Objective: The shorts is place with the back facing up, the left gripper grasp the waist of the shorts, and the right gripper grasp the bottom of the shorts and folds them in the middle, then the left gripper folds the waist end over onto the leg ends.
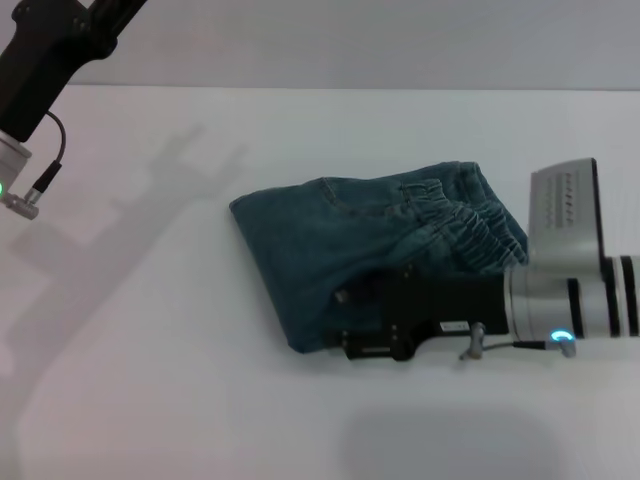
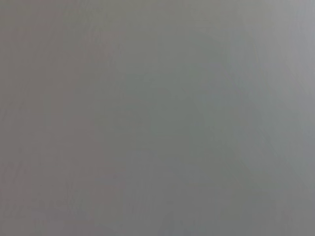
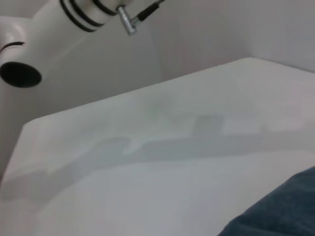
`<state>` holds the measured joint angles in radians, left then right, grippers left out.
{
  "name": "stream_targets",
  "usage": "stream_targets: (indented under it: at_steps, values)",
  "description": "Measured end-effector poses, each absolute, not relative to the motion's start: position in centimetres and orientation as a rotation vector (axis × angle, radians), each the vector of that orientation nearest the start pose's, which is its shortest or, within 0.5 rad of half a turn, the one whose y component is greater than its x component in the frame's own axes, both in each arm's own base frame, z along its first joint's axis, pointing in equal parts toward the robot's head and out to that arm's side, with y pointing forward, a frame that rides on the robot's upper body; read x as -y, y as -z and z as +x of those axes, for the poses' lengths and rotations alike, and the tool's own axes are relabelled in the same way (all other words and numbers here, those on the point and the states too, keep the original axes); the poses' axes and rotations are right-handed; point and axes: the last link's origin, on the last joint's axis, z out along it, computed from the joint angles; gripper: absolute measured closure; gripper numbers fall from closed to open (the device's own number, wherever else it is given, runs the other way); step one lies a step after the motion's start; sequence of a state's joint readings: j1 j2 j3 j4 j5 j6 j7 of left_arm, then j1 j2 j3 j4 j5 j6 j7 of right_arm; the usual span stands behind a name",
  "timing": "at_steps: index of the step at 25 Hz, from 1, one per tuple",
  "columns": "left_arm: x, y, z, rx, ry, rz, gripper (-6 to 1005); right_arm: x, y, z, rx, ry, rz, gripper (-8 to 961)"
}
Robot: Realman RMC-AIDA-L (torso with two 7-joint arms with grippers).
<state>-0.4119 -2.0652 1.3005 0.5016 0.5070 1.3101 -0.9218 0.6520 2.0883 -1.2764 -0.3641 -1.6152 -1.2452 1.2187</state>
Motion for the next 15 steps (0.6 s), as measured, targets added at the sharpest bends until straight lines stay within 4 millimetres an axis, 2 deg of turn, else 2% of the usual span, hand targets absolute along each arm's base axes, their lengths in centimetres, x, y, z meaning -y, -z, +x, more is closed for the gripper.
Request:
stream_targets:
  at_steps: [15]
  values:
    - [-36.3,-4.6,-23.5,0.482,1.402,-1.801,197,-36.0,10.5,20.5,-0.509,-0.568,-2.794,323]
